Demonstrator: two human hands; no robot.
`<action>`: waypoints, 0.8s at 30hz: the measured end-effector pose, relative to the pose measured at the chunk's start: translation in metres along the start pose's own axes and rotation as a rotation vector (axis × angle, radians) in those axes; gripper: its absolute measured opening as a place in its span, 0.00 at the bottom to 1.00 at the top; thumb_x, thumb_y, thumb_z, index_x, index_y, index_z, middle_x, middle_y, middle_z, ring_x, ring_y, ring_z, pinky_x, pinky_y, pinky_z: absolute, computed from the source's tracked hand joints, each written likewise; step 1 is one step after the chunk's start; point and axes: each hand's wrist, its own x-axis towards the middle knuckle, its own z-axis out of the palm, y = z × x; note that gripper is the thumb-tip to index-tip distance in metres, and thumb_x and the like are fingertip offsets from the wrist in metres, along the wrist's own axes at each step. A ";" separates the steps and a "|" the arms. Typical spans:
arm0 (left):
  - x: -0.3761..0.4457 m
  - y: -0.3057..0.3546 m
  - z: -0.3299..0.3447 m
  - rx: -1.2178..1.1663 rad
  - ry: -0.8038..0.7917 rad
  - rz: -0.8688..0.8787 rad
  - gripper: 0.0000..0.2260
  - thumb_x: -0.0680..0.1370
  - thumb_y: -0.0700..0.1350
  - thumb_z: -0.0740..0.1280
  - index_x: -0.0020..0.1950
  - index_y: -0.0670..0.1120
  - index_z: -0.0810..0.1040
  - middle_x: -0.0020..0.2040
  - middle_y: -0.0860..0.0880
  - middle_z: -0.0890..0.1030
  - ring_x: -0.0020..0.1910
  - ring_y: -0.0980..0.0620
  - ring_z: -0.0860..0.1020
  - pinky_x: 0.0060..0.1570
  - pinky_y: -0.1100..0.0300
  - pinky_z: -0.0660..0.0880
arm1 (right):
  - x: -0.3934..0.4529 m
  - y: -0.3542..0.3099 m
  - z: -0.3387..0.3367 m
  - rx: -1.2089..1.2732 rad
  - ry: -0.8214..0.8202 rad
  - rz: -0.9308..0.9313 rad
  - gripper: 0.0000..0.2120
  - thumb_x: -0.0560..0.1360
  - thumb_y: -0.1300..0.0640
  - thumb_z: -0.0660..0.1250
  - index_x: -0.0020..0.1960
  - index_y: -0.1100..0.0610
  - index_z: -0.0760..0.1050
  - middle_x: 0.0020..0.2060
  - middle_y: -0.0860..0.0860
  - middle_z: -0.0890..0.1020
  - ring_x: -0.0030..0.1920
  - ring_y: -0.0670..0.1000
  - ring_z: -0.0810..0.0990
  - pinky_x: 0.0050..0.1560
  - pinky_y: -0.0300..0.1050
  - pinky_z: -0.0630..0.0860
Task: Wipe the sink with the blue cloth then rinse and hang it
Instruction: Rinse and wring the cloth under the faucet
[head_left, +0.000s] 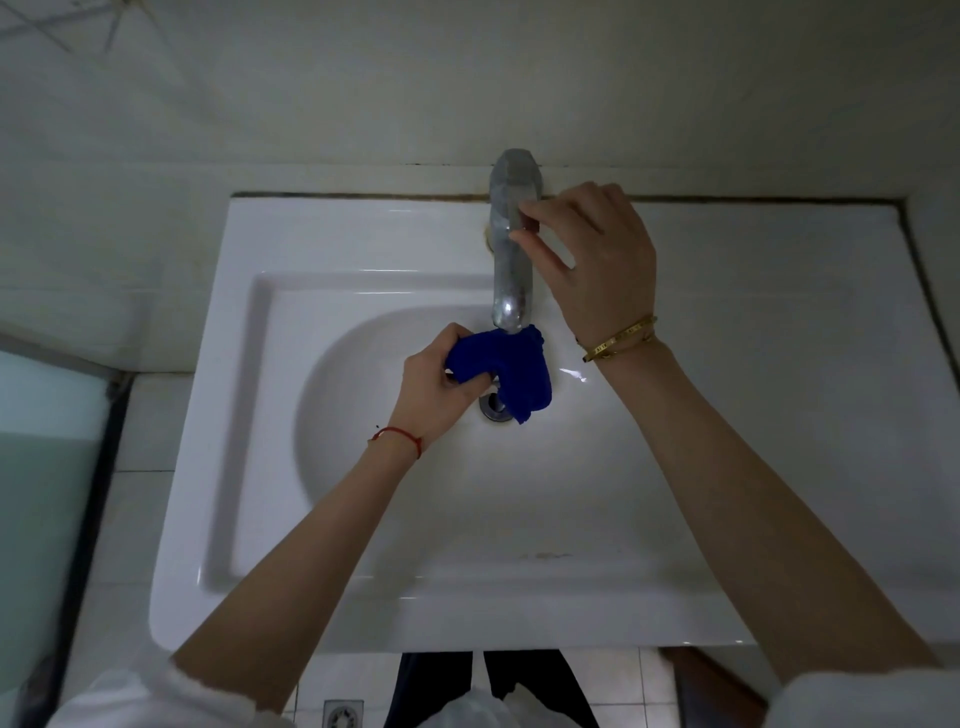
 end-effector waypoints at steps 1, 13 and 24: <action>0.000 0.001 0.000 -0.010 0.002 -0.004 0.15 0.72 0.34 0.73 0.55 0.45 0.75 0.47 0.52 0.81 0.46 0.58 0.79 0.44 0.71 0.76 | 0.001 -0.001 0.000 0.010 0.000 0.014 0.10 0.74 0.52 0.71 0.47 0.59 0.82 0.40 0.55 0.80 0.40 0.55 0.78 0.44 0.41 0.72; 0.003 -0.011 0.006 -0.247 -0.067 -0.181 0.14 0.70 0.39 0.71 0.54 0.44 0.76 0.47 0.49 0.82 0.46 0.50 0.80 0.45 0.58 0.79 | -0.093 -0.013 0.017 0.442 -0.309 1.046 0.20 0.78 0.42 0.60 0.64 0.52 0.72 0.56 0.48 0.77 0.53 0.49 0.76 0.56 0.50 0.75; 0.021 -0.016 0.020 -0.708 0.048 -0.516 0.19 0.73 0.50 0.74 0.57 0.42 0.77 0.58 0.39 0.81 0.54 0.44 0.81 0.50 0.49 0.81 | -0.123 -0.043 0.065 0.782 -0.407 1.237 0.12 0.77 0.41 0.63 0.52 0.49 0.72 0.43 0.46 0.81 0.42 0.44 0.81 0.39 0.37 0.77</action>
